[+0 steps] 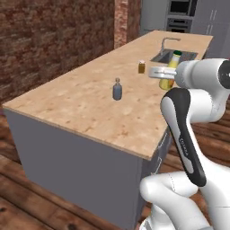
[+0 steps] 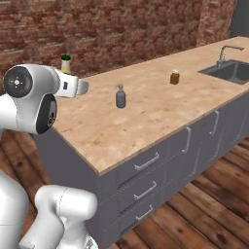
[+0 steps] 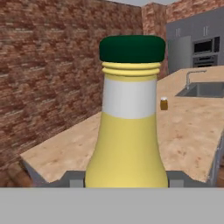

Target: Move the mustard and shaker from the cabinet to the dining counter.

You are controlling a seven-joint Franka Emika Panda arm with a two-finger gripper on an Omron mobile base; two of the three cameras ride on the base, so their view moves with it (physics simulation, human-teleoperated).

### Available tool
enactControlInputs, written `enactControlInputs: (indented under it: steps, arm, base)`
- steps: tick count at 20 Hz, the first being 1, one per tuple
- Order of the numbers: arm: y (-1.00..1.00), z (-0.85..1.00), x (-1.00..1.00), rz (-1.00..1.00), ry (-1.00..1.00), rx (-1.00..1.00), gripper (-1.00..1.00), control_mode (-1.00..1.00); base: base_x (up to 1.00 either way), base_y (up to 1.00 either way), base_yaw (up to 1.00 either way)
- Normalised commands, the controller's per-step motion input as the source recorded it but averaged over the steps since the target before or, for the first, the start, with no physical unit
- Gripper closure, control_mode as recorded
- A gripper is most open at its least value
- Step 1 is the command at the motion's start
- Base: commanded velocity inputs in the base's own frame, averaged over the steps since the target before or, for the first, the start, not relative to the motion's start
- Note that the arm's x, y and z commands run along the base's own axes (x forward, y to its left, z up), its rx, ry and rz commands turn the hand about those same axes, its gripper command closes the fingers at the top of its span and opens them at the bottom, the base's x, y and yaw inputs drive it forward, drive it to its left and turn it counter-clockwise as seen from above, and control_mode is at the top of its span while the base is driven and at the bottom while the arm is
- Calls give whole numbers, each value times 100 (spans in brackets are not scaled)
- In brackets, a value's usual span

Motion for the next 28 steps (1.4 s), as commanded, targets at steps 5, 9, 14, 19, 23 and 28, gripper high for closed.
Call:
enactControlInputs:
  steps: [5,9,14,19,23,28]
  arm:
    - [0,0,0,0,0,0,100,100]
    - [0,0,0,0,0,0,100,100]
    - [0,0,0,0,0,0,100,100]
    - [0,0,0,0,0,0,100,100]
    - [0,0,0,0,0,0,100,100]
    - [0,0,0,0,0,0,100,100]
  base:
    - [23,83,-7]
    - [23,83,-8]
    - [23,84,-7]
    - [23,87,-4]
    - [24,86,-5]
    - [25,84,-7]
